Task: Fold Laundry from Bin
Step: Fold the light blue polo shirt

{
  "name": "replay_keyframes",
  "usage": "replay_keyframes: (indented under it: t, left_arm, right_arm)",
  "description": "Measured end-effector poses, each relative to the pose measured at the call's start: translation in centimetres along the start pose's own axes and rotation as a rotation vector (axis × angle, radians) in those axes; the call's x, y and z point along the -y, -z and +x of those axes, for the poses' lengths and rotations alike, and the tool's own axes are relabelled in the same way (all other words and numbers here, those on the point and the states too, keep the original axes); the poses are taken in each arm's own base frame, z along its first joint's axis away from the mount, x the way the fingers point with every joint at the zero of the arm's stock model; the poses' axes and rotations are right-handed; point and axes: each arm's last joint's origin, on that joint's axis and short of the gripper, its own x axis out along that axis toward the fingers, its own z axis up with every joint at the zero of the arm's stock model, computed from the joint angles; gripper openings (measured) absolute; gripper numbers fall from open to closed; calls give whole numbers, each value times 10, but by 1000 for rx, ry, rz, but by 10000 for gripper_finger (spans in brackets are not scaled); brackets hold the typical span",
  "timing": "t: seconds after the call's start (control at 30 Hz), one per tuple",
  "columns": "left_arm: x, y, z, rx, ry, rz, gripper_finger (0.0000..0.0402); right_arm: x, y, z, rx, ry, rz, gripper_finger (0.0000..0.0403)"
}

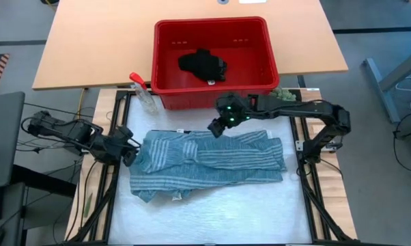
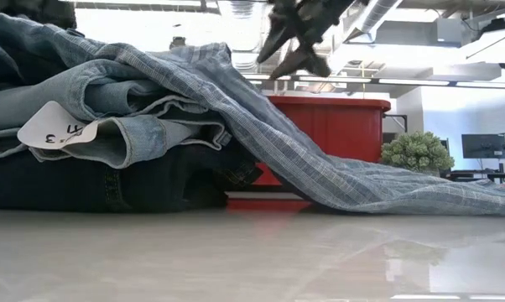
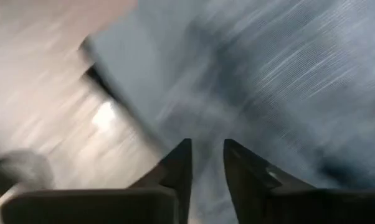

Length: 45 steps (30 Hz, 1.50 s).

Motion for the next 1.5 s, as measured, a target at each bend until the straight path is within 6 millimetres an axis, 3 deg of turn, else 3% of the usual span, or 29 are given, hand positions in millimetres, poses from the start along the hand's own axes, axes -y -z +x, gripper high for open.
replay_keyframes:
  t: [0.13, 0.3, 0.5, 0.67, 0.87, 1.1, 1.3, 1.5]
  left_arm:
    - [-11, 3, -16, -113, -82, -61, 113]
    - [-16, -4, -46, -134, -98, -135, 136]
    - [4, -30, -64, 202, 53, -133, 137]
    - [51, -56, -46, 472, 173, 80, 137]
    - [91, -76, -3, 463, 148, 231, 137]
    - [106, -82, 42, 287, 142, 254, 137]
    - [112, -85, 48, 272, 192, 260, 137]
    - [111, -80, 49, 241, 178, 264, 137]
  right_arm:
    - [-6, 23, -30, -8, 106, -79, 207]
    - [14, 71, -54, -42, 195, 16, 207]
    - [55, 131, -66, -89, 254, 229, 212]
    - [85, 160, -65, -108, 320, 344, 238]
    - [123, 189, -59, -239, 574, 432, 265]
    - [142, 202, -52, -289, 653, 460, 267]
    - [157, 216, -41, -326, 630, 514, 267]
    - [166, 227, -15, -233, 374, 590, 267]
